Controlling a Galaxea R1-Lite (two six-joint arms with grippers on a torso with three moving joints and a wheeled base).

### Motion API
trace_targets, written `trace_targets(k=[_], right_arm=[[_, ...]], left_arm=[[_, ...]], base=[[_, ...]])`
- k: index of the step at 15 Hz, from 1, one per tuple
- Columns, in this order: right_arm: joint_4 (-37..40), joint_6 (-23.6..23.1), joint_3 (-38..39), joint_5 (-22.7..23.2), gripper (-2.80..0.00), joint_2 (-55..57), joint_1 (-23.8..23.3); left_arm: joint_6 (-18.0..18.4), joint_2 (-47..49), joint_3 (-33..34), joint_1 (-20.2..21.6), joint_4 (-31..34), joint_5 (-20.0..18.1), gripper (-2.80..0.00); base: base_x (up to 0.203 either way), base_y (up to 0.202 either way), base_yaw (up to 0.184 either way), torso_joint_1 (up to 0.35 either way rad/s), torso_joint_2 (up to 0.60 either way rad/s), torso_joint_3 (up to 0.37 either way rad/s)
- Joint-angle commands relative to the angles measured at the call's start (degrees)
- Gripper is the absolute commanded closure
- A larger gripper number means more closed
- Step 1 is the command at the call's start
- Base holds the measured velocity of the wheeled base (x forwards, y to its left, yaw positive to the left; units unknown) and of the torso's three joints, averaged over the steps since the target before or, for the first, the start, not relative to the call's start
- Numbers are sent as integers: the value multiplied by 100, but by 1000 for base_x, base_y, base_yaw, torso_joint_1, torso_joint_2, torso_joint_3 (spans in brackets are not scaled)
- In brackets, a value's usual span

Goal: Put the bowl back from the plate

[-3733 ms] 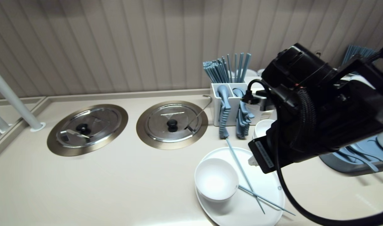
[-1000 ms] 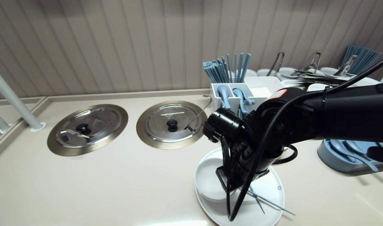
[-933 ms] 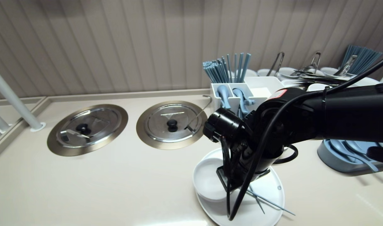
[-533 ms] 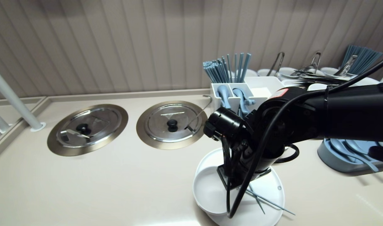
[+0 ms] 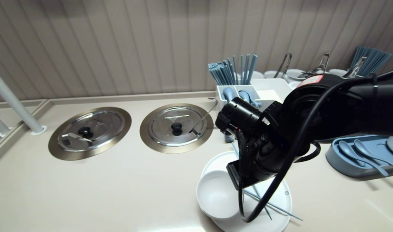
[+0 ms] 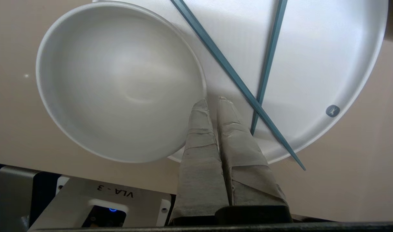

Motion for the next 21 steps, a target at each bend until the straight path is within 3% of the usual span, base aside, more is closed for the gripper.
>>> trace_targets(k=[1,10,11,21], right_arm=[[63,12,-46,-2,0,-323,-7],[89,21,-52,7,0,-108,-1],[97,21,-26,7,-280,-135,-1],[91,21,11,7,-280,342,129]], left_arm=[[-2,-2,44,2,-2,0,0],[-2,-2,44,2,-2,0,0],[-2,-2,44,2,-2,0,0],[-2,-2,44,0,-2,-6,0]], base=[[0,0,0,0,0,0],[0,0,0,0,0,0],[0,0,0,0,0,0],[0,0,0,0,0,0]])
